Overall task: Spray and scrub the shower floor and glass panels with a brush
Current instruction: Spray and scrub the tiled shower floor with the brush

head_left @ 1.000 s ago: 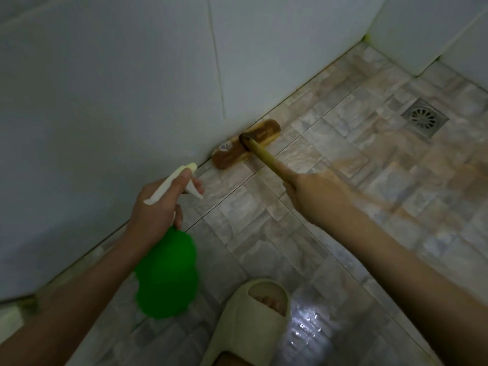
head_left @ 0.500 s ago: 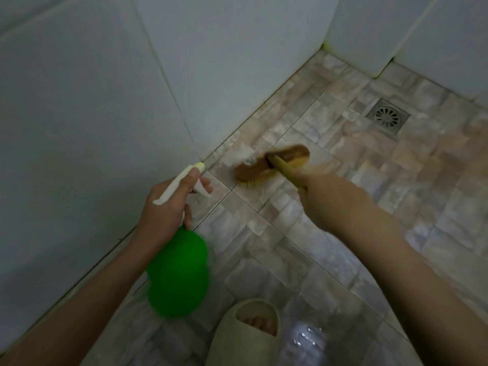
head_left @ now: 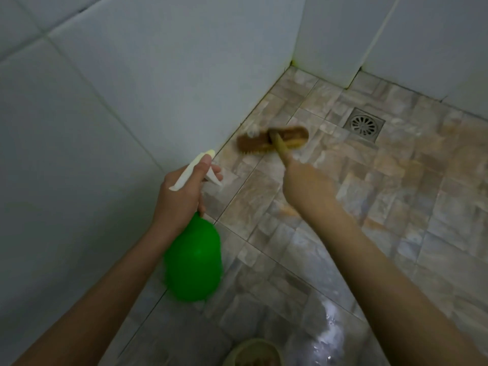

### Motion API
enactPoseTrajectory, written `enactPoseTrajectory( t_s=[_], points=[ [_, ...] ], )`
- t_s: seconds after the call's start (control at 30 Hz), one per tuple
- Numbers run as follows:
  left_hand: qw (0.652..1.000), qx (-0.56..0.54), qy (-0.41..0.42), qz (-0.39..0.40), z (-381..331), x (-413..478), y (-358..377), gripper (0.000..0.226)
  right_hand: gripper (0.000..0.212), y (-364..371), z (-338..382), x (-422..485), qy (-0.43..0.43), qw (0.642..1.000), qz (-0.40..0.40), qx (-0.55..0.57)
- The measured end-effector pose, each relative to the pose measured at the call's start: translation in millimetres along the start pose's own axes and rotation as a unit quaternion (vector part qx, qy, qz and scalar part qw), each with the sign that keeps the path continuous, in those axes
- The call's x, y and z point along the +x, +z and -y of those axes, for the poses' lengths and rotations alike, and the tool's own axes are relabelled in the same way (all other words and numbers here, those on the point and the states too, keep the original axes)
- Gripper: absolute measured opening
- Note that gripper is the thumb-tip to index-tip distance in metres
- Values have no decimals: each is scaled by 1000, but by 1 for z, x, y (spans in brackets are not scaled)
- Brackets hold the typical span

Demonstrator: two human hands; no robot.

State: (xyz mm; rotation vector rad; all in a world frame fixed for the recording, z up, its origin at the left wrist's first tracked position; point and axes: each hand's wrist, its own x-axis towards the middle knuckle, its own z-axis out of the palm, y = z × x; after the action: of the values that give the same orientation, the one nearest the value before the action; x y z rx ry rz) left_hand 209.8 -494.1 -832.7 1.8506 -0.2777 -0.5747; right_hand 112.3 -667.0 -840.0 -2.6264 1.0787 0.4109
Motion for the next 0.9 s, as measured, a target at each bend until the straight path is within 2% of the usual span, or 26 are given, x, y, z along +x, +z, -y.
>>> enactPoseTrajectory(
  t_s=[0.13, 0.2, 0.3, 0.4, 0.43, 0.53, 0.7, 0.8, 0.9],
  points=[
    [1000, -11, 9, -13, -9, 20, 9, 34, 88, -15, -13, 76, 49, 997, -33, 55],
    [1000, -14, 12, -4, -12, 30, 12, 32, 84, -17, -15, 61, 77, 996, -8, 51],
    [1000, -20, 15, 6, -15, 43, 19, 31, 79, -13, -9, 24, 71, 996, 25, 39],
    [1000, -11, 23, 4, -18, 55, 30, 32, 60, -28, -13, 83, 63, 997, -10, 30],
    [1000, -9, 27, 1, -19, 59, 33, 34, 60, -35, -17, 113, 69, 996, -31, 42],
    [999, -9, 40, -1, -23, 67, 39, 36, 73, -54, -30, 155, 90, 992, -58, 72],
    [999, 11, 43, 16, -24, 81, 52, 38, 63, -29, -22, 107, 92, 994, -6, 60],
    [998, 34, 46, 24, -25, 84, 57, 42, 63, -38, -33, 153, 64, 995, -54, 62],
    [998, 16, 46, 43, -26, 82, 50, 45, 79, -63, -43, 178, 54, 994, -49, 77]
  ],
)
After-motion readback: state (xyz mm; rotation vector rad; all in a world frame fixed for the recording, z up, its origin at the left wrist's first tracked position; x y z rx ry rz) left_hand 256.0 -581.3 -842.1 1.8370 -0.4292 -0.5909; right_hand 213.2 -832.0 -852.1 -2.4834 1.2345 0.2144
